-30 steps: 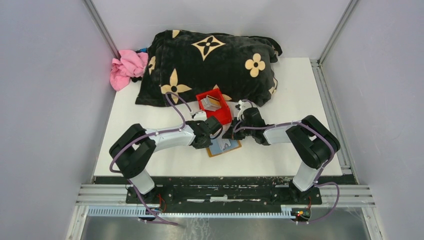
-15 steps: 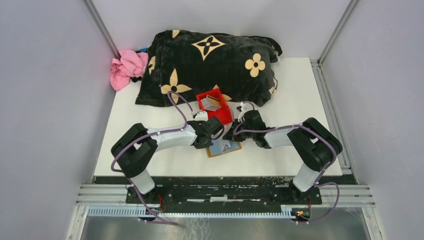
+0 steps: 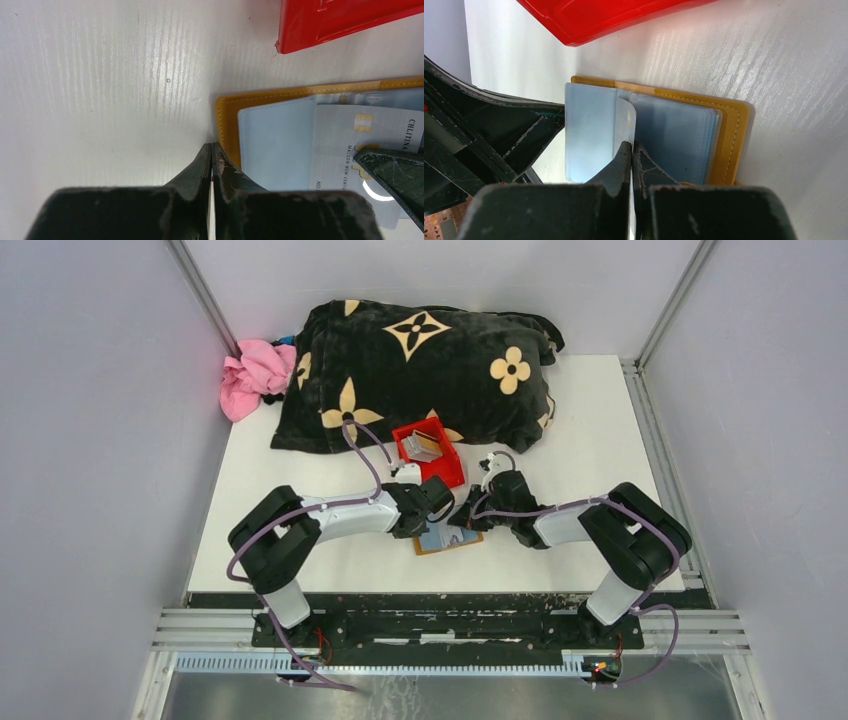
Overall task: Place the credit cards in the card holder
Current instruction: Insert the credit card into the card holder.
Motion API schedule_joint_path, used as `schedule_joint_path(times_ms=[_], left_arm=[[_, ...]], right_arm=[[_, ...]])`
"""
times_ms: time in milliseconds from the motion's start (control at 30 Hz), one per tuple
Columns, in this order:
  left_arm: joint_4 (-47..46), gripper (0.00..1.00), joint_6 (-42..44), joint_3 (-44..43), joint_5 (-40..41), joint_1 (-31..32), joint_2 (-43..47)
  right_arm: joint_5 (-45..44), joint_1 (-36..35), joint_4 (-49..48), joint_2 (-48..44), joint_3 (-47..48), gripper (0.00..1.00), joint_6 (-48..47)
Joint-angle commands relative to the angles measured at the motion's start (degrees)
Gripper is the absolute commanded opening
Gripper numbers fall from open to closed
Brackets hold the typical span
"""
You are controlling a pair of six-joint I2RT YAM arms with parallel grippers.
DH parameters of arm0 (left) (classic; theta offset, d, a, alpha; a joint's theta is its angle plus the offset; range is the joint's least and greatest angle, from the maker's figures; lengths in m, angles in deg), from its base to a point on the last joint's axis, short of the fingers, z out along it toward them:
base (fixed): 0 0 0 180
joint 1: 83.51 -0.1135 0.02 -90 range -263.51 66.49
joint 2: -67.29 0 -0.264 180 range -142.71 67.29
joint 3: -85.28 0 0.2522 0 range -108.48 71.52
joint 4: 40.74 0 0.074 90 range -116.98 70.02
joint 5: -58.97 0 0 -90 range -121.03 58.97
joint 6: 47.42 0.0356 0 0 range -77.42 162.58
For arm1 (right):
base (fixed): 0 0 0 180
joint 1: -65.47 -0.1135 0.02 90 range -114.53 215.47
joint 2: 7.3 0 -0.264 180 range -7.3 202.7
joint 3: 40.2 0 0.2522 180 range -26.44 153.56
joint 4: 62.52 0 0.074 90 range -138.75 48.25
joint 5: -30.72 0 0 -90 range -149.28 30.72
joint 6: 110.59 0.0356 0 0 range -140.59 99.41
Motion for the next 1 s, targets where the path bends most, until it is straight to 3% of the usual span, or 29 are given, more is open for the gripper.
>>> schedule_joint_path(times_ms=[0,267,600,767,967], left_arm=[[-5.49,0.08,-1.79,3.28,-11.43,2.41,-8.24],[-4.84,0.08,-1.83,3.21,-11.42,3.03,-8.77],[-4.35,0.07,-1.71,1.97,-11.41,3.5,-9.46],[-4.29,0.07,-1.54,1.72,-11.44,3.73,-9.59],[-4.53,0.07,-1.79,2.01,-11.18,3.98,-9.44]], right_arm=[[0.13,-2.04,6.11,4.36,-2.85,0.01,-0.36],[1.27,-2.08,-1.16,8.91,-3.32,0.01,2.85],[-0.49,-3.13,5.7,7.06,-2.29,0.02,-0.31],[-3.99,-4.9,13.56,4.58,0.19,0.23,-2.88],[-8.08,-5.85,22.33,1.03,2.7,0.34,-4.92]])
